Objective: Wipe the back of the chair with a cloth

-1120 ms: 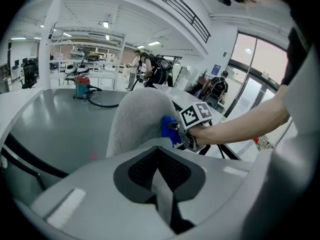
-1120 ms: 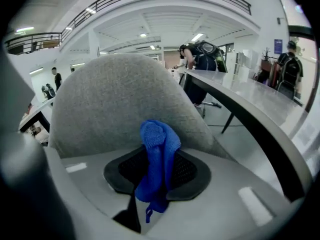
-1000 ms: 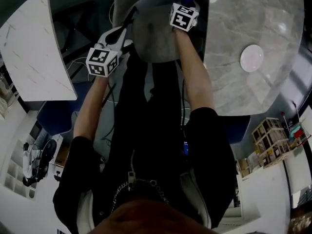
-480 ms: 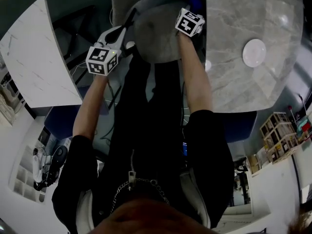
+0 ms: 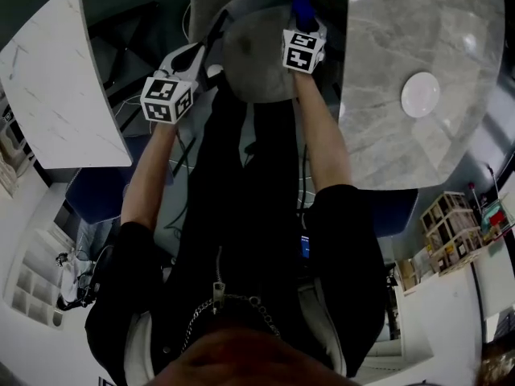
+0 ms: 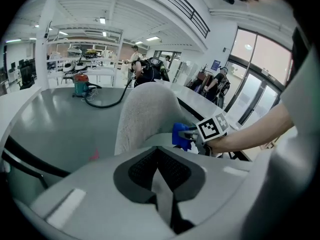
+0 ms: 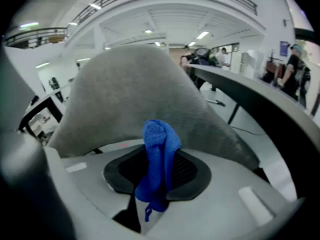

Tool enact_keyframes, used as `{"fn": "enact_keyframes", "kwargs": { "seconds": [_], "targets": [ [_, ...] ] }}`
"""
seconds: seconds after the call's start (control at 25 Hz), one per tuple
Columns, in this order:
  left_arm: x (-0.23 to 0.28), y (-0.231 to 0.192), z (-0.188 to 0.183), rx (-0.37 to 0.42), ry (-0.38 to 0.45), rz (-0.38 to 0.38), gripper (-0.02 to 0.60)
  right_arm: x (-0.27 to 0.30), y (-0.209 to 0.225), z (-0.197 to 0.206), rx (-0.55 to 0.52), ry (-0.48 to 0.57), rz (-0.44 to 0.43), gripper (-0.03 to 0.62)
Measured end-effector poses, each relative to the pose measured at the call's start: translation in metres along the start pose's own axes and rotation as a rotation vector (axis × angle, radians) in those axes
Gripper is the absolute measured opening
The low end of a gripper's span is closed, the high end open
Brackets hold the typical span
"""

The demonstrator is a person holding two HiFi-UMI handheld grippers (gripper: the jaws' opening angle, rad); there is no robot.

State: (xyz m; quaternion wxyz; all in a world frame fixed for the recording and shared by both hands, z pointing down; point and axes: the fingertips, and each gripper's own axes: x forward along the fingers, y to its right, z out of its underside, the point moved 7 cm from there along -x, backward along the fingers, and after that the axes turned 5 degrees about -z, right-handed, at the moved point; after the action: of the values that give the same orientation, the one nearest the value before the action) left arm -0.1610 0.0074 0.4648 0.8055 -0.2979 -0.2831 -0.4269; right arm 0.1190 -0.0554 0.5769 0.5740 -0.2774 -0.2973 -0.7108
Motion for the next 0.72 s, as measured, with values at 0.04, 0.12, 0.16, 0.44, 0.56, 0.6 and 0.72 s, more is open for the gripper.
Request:
{"fn": "enact_keyframes", "kwargs": {
  "seconds": [0.04, 0.12, 0.16, 0.44, 0.56, 0.6, 0.72],
  "targets": [
    [-0.003, -0.002, 0.003, -0.012, 0.002, -0.013, 0.011, 0.004, -0.016, -0.001, -0.033, -0.006, -0.062, 0.112],
    [-0.009, -0.009, 0.009, -0.041, 0.007, -0.042, 0.011, 0.01, -0.049, -0.003, -0.099, -0.019, -0.176, 0.112],
    [-0.013, -0.013, 0.013, -0.056, 0.009, -0.058, 0.011, 0.013, -0.067, -0.003, -0.139, -0.025, -0.234, 0.112],
    [-0.046, -0.046, 0.037, -0.143, 0.023, -0.166, 0.011, 0.005, -0.202, 0.026, -0.519, -0.139, -0.755, 0.114],
    [-0.058, -0.056, 0.046, -0.174, 0.036, -0.201, 0.011, -0.011, -0.241, 0.046, -0.725, -0.2, -0.97, 0.115],
    [-0.062, -0.058, 0.05, -0.187, 0.041, -0.213, 0.011, -0.013, -0.249, 0.052, -0.768, -0.217, -1.011, 0.115],
    [-0.072, -0.062, 0.062, -0.218, 0.046, -0.237, 0.011, -0.007, -0.259, 0.056, -0.814, -0.241, -1.037, 0.115]
  ]
}}
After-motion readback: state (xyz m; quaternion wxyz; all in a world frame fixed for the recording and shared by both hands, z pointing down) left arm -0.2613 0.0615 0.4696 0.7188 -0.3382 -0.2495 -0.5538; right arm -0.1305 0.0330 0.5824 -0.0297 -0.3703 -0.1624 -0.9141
